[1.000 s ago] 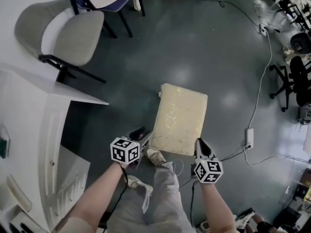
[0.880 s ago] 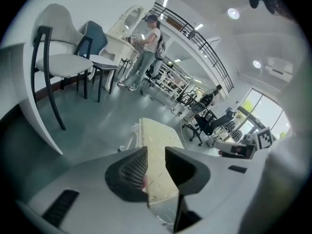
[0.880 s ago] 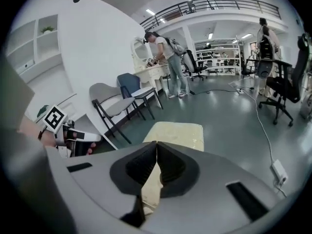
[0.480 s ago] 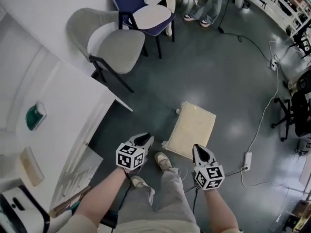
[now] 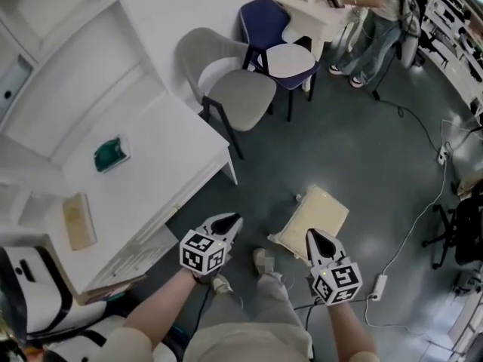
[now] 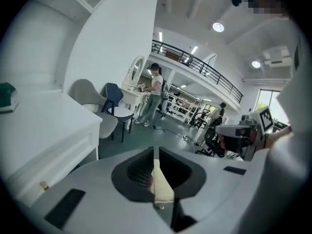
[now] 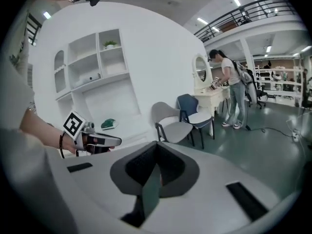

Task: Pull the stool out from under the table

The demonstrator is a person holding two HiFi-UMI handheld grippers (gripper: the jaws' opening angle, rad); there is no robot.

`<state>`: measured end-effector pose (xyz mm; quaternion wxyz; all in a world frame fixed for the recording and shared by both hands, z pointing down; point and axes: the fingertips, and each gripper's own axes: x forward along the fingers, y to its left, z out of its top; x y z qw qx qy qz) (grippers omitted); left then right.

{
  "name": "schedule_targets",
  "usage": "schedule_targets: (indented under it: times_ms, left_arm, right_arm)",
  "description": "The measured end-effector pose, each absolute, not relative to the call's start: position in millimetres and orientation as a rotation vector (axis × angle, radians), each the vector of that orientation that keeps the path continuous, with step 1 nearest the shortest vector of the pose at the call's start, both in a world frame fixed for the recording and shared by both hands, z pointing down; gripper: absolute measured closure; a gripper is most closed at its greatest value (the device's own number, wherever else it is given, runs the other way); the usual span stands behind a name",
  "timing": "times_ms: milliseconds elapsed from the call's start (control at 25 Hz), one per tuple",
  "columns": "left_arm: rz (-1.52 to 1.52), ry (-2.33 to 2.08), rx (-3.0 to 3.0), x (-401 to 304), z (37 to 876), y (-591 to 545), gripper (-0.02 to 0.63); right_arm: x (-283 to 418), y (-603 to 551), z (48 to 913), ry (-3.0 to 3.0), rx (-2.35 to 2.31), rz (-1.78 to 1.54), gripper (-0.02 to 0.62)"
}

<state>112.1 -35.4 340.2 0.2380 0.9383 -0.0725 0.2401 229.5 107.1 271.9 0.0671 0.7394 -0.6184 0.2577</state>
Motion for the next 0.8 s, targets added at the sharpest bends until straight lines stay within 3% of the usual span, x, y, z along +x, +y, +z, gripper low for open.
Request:
schedule_targets:
  times_ms: [800]
  left_arm:
    - [0.313, -0.785, 2.72, -75.0, 129.0, -67.2, 0.554]
  right_arm:
    - [54.3, -0.1, 101.7, -2.426, 1.666, 0.554, 0.575]
